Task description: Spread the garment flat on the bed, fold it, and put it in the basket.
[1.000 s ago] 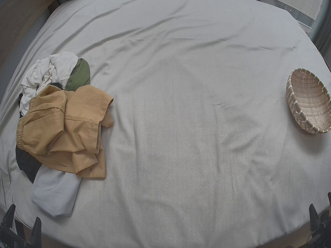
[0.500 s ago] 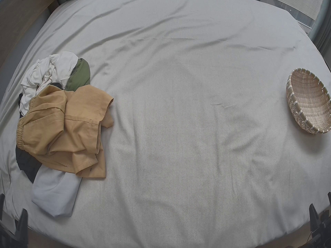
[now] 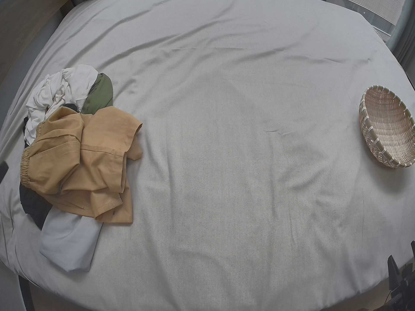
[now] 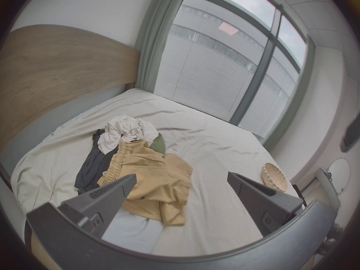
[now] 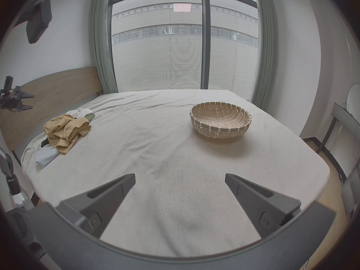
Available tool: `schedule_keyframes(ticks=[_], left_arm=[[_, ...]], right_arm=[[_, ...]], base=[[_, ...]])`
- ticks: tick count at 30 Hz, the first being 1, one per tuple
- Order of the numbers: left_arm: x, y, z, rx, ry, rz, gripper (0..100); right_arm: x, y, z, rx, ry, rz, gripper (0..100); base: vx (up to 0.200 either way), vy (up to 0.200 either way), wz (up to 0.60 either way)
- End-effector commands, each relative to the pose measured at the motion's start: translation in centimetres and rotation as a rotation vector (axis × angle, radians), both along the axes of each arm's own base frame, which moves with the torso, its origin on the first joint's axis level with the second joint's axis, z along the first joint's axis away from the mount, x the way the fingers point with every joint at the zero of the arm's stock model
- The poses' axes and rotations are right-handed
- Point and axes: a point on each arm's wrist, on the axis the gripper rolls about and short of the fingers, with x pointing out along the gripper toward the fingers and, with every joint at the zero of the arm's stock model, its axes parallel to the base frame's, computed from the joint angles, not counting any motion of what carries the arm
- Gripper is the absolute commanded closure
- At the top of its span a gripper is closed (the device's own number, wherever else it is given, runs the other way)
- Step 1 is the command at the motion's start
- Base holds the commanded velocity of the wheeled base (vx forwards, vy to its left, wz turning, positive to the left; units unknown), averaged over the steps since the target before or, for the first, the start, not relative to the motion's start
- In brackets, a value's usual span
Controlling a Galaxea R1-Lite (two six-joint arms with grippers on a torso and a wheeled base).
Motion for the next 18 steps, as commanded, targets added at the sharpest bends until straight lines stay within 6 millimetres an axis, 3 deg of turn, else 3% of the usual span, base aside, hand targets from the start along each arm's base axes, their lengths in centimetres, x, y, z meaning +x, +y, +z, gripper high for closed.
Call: schedule_keyframes(ticks=[1,11,18], left_arm=[[6.0,3.7,0.9,-0.062,0.107,0.141,0],[6.8,7.8,-0.4,-0.165,0.178,0.054,0],[9.1,10.4,-1.9,-0.205,0.220,0.041,0]], right_arm=[[0.1,0.0,-0.5,0.002,0.010,0.000,0],[0.1,0.0,-0.5,-0.002,0.010,0.000,0],[0.1,0.0,-0.5,-0.001,0.012,-0.001,0]], base=[[0.000,0.000,0.00],[0.000,0.000,0.00],[0.000,0.000,0.00]])
